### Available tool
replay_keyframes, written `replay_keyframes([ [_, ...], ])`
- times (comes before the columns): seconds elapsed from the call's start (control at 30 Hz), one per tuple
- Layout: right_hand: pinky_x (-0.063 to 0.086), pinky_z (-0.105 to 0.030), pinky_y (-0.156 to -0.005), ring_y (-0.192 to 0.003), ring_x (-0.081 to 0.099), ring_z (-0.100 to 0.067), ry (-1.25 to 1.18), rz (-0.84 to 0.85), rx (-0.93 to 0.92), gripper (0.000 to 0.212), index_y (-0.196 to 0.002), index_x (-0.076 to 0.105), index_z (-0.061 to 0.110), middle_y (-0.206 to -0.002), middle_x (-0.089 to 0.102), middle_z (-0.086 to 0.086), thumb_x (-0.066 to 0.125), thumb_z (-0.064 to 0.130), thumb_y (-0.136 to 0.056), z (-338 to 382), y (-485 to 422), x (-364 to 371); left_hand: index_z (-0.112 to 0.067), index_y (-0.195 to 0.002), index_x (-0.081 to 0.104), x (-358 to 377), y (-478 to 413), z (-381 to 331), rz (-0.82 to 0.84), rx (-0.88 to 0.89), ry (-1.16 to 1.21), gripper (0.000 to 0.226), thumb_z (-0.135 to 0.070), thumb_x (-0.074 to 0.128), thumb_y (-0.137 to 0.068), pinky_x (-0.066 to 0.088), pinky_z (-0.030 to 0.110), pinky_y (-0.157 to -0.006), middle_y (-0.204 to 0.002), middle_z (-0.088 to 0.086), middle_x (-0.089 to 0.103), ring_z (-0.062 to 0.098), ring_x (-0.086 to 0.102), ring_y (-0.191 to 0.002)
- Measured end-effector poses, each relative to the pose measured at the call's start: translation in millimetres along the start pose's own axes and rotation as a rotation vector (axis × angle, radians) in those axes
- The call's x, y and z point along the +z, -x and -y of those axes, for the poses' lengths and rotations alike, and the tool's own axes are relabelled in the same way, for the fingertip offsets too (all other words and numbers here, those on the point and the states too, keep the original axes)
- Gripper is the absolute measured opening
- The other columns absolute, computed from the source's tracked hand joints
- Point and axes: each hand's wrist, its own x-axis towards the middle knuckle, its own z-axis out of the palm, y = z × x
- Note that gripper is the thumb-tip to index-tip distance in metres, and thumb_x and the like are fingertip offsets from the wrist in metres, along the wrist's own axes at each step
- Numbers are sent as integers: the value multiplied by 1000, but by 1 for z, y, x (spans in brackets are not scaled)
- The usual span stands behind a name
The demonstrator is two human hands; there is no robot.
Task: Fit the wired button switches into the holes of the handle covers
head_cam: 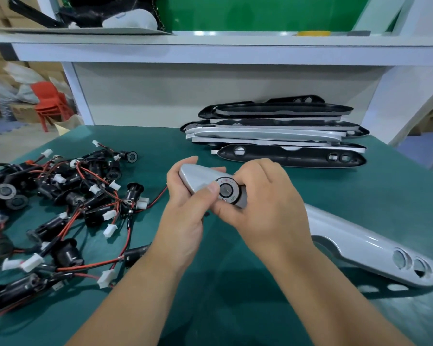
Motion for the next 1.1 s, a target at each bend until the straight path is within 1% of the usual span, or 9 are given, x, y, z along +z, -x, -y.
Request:
replay_keyframes([
  [0.07, 37, -31, -64, -79, 45, -18, -32, 95, -3, 52, -83, 54, 10, -84, 52, 3, 69, 58, -68, -3, -1, -5, -35, -114, 44, -1, 0, 0, 1, -1, -3, 49, -23, 65, -71, 52, 34, -83, -106, 1, 71, 16, 66, -99],
  [0.13, 37, -21, -79, -93, 47, -14, -126, 243, -53, 54, -104, 60, 16, -100, 56, 7, 69, 59, -71, -9, -2, -14, -36, -112, 45, -3, -1, 0, -16, -7, -15, 45, -18, 62, -75, 50, 37, -85, -100, -5, 71, 14, 66, -94],
  [0.23, 31, -12, -96, -112, 47, -10, -204, 289, -107, 51, -129, 55, 25, -123, 56, 13, 62, 40, -81, -17, -1, -22, -40, -110, 47, -2, -1, -2, -28, 4, -47, 47, -27, 67, -69, 43, 35, -87, -92, -12, 70, 9, 62, -89],
  [0.37, 36, -17, -87, -100, 52, -14, -191, 163, -107, 38, -107, 66, 17, -111, 62, 9, 66, 40, -77, -12, 2, -16, -40, -112, 46, -1, 1, -4, -9, 1, -48, 46, -38, 65, -71, 45, 43, -97, -109, -1, 70, 16, 64, -101],
  [0.5, 39, -27, -75, -91, 53, -17, -118, 108, -56, 51, -91, 62, 11, -100, 63, 5, 65, 58, -74, -7, 2, -12, -35, -116, 43, 0, 2, -6, 12, 7, -43, 49, -36, 65, -73, 49, 42, -91, -112, 3, 69, 19, 65, -104],
  [0.63, 39, -18, -78, -95, 51, -4, -215, 269, 38, 53, -106, 55, 27, -104, 59, 16, 60, 66, -72, -13, -2, -26, -31, -117, 42, 0, 2, -8, 28, 14, -66, 50, -29, 67, -74, 52, 31, -88, -113, 0, 69, 16, 65, -102],
  [0.73, 42, -25, -81, -98, 53, -3, -167, 451, 265, 66, -122, 41, 49, -106, 57, 22, 45, 77, -63, -25, -5, -38, -26, -115, 43, -2, 1, -8, 41, -4, -85, 41, -17, 62, -80, 50, 20, -83, -114, -2, 70, 13, 66, -102],
  [0.87, 42, -27, -68, -80, 53, -3, -49, 518, 304, 60, -101, 56, 38, -86, 59, 14, 40, 80, -62, -27, -7, -37, -21, -111, 45, -8, -1, -9, 110, -73, -131, 40, -17, 64, -76, 50, 17, -83, -115, -7, 70, 11, 66, -105],
  [1.1, 33, -26, -56, -68, 49, -6, -25, 504, 314, 41, -82, 54, 31, -72, 54, 8, 45, 71, -75, -31, -4, -35, -34, -101, 55, -18, -3, -12, 103, -146, -278, 49, -33, 78, -57, 50, 29, -86, -96, -5, 70, 13, 61, -94],
])
